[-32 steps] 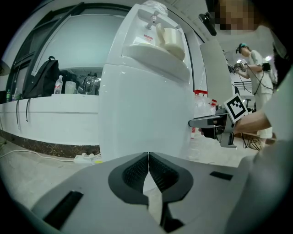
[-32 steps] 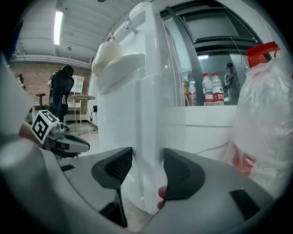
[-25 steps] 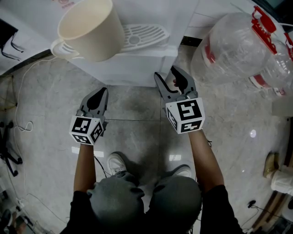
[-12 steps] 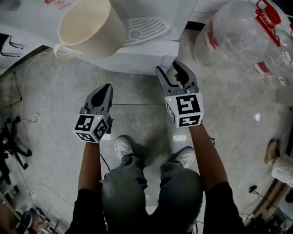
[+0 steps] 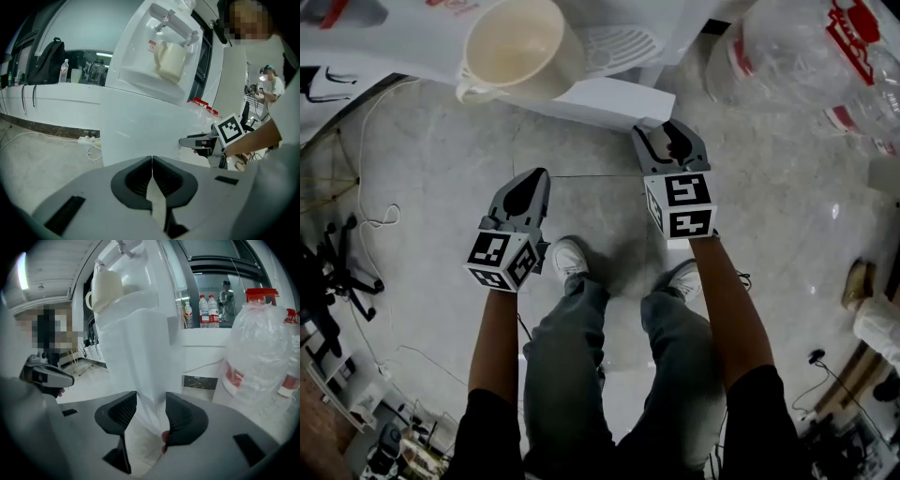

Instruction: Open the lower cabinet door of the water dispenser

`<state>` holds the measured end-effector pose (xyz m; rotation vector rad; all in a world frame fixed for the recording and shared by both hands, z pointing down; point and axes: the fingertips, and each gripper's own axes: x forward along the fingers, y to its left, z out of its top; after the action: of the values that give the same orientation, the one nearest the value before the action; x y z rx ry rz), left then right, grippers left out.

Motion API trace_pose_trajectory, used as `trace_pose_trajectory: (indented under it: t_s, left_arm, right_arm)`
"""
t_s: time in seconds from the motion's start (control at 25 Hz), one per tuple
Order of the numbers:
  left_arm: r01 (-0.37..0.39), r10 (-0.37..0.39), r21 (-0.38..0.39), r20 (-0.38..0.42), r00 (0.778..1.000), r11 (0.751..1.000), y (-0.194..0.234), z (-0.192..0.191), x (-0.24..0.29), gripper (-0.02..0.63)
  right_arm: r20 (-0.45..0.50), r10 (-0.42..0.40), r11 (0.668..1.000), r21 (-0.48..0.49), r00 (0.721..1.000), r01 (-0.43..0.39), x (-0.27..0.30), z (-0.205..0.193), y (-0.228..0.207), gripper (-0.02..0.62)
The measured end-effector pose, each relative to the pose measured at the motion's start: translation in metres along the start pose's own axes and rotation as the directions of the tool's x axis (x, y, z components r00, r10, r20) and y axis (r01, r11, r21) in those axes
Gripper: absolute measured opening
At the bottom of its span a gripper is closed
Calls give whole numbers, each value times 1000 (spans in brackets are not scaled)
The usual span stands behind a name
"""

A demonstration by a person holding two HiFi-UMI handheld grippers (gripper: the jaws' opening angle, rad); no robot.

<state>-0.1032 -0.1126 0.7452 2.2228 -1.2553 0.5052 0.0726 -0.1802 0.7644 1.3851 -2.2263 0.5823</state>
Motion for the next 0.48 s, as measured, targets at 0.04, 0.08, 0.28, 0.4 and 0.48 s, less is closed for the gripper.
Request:
trace_pose_trajectory:
  t_s: [0.04, 0.08, 0.28, 0.4, 0.48]
  left_arm:
    - [5, -5, -12, -9, 1000, 1000, -4, -1, -5, 18]
    - [12, -13, -25, -19, 1000, 1000, -9, -1, -10, 18]
    - [56, -56, -12, -65, 996, 998, -40, -1, -30, 18]
    - [20, -24, -60, -77, 997, 998, -43, -11, -45, 18]
    - [-8, 0, -102, -73, 997, 995, -42, -15, -53, 17]
  right_arm:
    - [-15, 4, 1000, 2, 1000, -4, -2, -1, 2, 202]
    - [-33, 11, 1000, -6, 999, -11, -4, -3, 5, 196]
    - [-135, 52, 994, -94, 989, -65, -9, -8, 11, 173]
    - [-179, 57, 994, -77, 982, -72, -10, -11, 15, 199]
    - [-198, 56, 994, -85, 979, -74, -12, -13, 16, 198]
